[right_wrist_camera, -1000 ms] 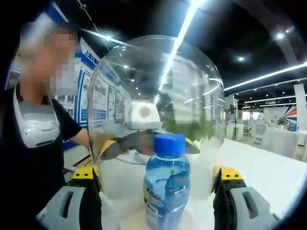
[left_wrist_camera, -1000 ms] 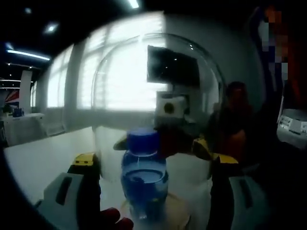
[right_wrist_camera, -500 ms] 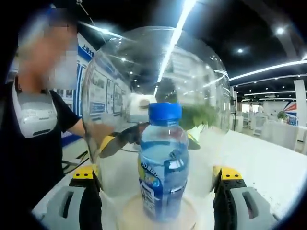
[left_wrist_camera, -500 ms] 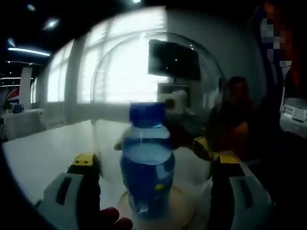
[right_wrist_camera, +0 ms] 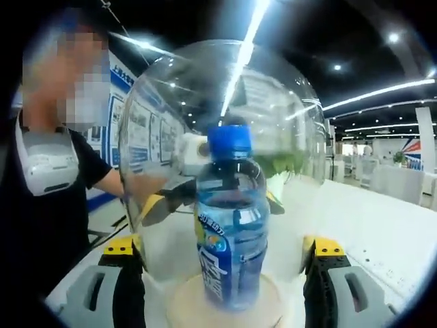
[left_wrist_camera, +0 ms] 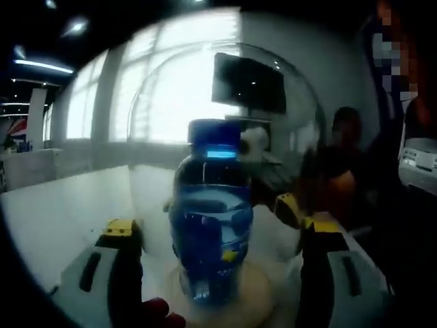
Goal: Open the cover put in the Mizone put the cover back on
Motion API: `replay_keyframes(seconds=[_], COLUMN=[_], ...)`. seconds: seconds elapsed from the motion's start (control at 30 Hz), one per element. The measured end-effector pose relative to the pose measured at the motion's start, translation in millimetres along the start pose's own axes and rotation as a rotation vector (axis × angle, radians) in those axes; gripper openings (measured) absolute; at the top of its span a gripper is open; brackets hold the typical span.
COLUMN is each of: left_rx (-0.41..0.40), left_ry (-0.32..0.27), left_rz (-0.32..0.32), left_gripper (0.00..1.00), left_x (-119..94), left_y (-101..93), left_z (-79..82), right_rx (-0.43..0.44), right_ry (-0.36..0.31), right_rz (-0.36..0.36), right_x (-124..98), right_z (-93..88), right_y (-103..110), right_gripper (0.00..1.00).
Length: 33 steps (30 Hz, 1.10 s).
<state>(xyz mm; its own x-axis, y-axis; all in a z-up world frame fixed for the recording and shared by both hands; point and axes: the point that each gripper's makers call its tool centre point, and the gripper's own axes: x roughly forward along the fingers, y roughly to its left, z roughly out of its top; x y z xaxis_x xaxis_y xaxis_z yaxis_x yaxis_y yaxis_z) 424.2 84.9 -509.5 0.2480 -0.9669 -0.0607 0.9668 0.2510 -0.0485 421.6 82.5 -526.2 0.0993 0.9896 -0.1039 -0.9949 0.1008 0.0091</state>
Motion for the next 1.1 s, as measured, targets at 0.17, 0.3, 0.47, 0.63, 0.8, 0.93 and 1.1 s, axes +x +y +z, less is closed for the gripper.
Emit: replay_keyframes(seconds=[0.17, 0.3, 0.47, 0.63, 0.8, 0.93, 1.1], left_rx=[-0.002, -0.006, -0.007, -0.011, -0.011, -0.009, -0.016], left_ry=[-0.019, -0.022, -0.022, -0.030, -0.032, -0.029, -0.053], left_rz=[0.006, 0.007, 0.009, 0.011, 0.014, 0.015, 0.020], left_gripper=[0.82, 0.82, 0.82, 0.82, 0.82, 0.82, 0.82], left_x=[-0.1, 0.1, 0.1, 0.2, 0.4, 0.6, -0.1], left_y=[0.6, 1.7, 3.7, 5.8, 5.7, 6.3, 6.3], left_z=[-0.9, -0.4, -0.1, 0.3, 0.7, 0.8, 1.1], right_rx=[0.004, 0.005, 0.005, 0.006, 0.007, 0.008, 0.012], right_ry=[-0.036, -0.059, -0.102, -0.106, -0.126, -0.141, -0.168], right_rz=[-0.001, -0.002, -0.010, -0.012, -0.014, -0.017, -0.025], right_x=[0.2, -0.3, -1.4, -2.3, -3.7, -5.1, -6.6], right_z=[1.5, 2.1, 3.8, 4.7, 5.2, 5.7, 6.0], right_y=[0.3, -0.2, -0.2, -1.0, -1.5, -2.7, -2.4], right_gripper=[0.90, 0.90, 0.90, 0.90, 0.90, 0.90, 0.90])
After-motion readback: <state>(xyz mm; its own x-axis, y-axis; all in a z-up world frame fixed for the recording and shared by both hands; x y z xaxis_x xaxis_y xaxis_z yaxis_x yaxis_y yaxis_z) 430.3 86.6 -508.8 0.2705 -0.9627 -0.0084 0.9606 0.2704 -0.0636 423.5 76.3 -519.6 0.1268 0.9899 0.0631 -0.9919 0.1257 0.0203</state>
